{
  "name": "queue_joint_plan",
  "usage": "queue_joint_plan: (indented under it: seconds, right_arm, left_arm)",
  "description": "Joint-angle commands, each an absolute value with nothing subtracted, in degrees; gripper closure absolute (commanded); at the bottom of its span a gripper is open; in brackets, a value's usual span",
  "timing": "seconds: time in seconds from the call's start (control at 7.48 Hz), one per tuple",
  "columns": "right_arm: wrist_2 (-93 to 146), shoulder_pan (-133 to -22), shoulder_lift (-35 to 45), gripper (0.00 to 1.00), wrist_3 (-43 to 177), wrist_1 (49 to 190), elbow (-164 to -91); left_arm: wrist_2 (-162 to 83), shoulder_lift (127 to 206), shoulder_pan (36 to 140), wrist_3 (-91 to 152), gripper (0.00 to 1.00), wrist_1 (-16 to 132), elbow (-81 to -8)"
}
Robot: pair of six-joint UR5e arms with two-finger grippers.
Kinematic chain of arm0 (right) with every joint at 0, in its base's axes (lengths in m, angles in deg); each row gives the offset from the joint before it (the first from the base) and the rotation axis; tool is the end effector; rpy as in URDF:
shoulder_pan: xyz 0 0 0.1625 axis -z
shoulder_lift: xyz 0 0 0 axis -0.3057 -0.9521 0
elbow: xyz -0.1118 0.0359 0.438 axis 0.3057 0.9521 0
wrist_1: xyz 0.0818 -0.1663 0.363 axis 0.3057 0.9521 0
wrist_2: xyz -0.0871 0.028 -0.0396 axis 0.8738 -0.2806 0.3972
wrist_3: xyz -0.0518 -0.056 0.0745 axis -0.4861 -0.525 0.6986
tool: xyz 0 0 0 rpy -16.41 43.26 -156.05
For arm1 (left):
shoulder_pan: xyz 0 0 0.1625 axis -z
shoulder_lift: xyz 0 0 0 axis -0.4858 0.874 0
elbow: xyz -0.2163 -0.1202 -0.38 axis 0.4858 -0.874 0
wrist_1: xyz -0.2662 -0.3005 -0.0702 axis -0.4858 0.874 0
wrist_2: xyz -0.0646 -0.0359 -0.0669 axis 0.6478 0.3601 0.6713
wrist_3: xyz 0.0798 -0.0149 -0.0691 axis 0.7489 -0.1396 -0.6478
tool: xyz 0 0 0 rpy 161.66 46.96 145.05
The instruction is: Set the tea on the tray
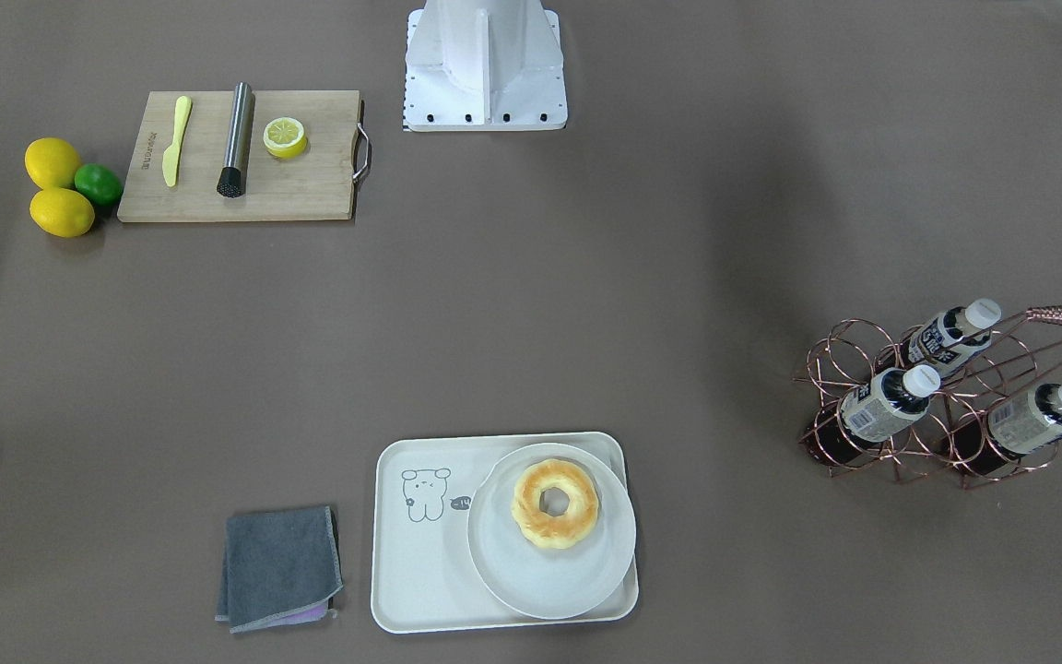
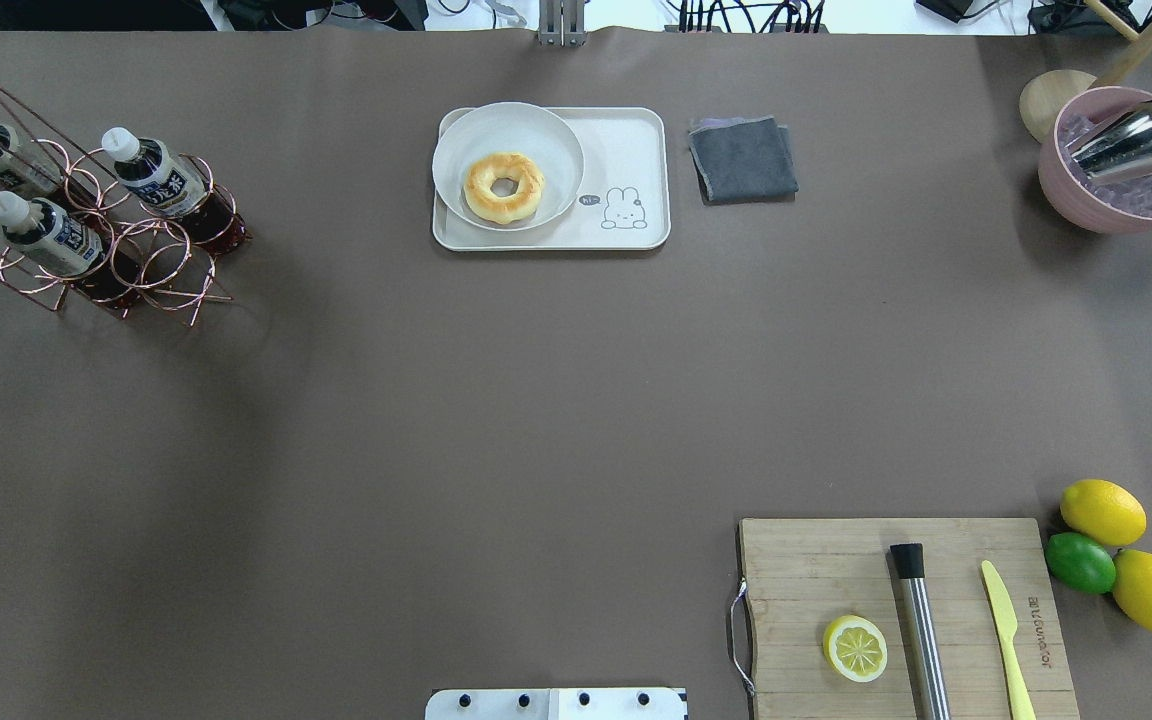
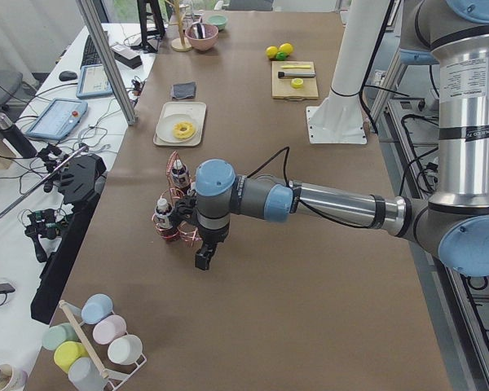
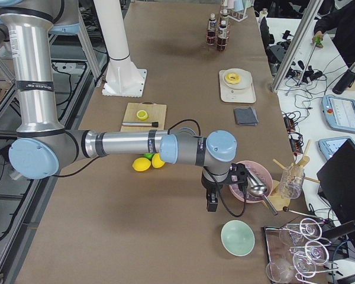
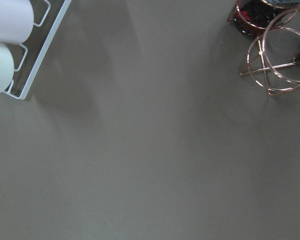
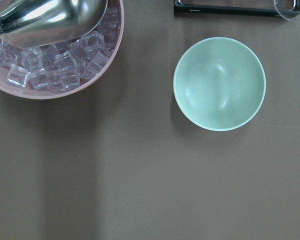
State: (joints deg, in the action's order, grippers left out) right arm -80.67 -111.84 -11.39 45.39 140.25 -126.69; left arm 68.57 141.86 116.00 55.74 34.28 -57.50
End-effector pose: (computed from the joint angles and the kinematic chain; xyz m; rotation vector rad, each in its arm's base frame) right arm 0.1001 -0.5034 0.6604 0.0297 -0.7021 -0.0072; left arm -0.0411 -0.4574 0.6156 0.2361 0.6760 0.2927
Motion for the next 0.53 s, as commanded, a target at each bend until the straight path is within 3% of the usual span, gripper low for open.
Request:
queue_joint_plan:
  seconds: [0.0,0.4]
  right_arm:
    - [-80.6,-111.8,-11.1,0.00,45.6,140.2,-127.0]
    - [-80.4,-111.8,-10.6,0.00,45.8,140.2,-126.5]
  left_arm:
    - [75.5,141.9,115.4,55.4,0.03,42.5,-58.3]
    - [75.9,138.5,111.3,42.7,0.02,55.2,-59.3]
